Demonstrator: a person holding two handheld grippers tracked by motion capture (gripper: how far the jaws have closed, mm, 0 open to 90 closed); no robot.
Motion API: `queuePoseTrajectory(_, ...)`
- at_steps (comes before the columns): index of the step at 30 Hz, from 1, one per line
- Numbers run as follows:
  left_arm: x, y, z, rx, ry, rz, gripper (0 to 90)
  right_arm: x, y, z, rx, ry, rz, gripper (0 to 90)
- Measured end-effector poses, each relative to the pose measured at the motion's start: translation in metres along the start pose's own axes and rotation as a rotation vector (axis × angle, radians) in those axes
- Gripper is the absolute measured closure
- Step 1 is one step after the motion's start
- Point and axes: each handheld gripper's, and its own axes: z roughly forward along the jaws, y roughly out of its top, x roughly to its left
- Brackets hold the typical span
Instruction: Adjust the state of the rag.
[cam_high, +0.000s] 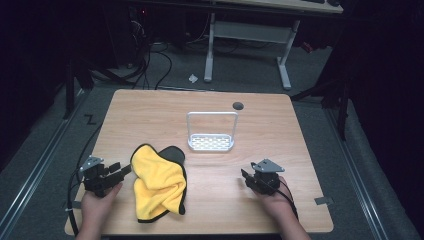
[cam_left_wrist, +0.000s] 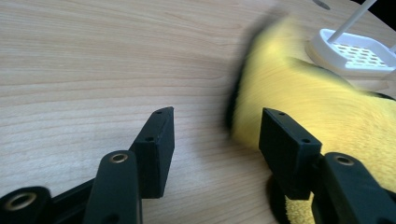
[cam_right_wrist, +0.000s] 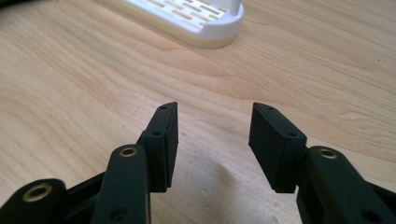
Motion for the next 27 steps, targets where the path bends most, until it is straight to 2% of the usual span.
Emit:
queuePoseTrajectory(3,0.001,0.001,-0.001,-0.012,-0.007,-0.011,45.4,0.002,0.001,-0.001,-0.012,-0.01,-0.029,51.3)
queuePoseTrajectory(8,0.002,0.002,-0.001,-0.013,-0.004,-0.006,45.2,0.001,-0.001,-0.005,-0.01,-0.01,-0.014,50.4)
queuePoseTrajectory(19,0.004,0.005,-0.013,-0.046,-0.007,-0.013,44.9,0.002,0.0,0.0,-0.003,-0.015,-0.016,49.9)
queuePoseTrajectory(21,0.0,0.007,-0.015,-0.053,-0.017,-0.002,44.4,0.001,0.0,-0.002,-0.009,-0.014,-0.013,50.1)
queuePoseTrajectory(27,-0.043,0.013,-0.019,-0.04,-0.117,0.101,42.2,0.0,0.0,-0.002,-0.01,-0.024,-0.006,50.2)
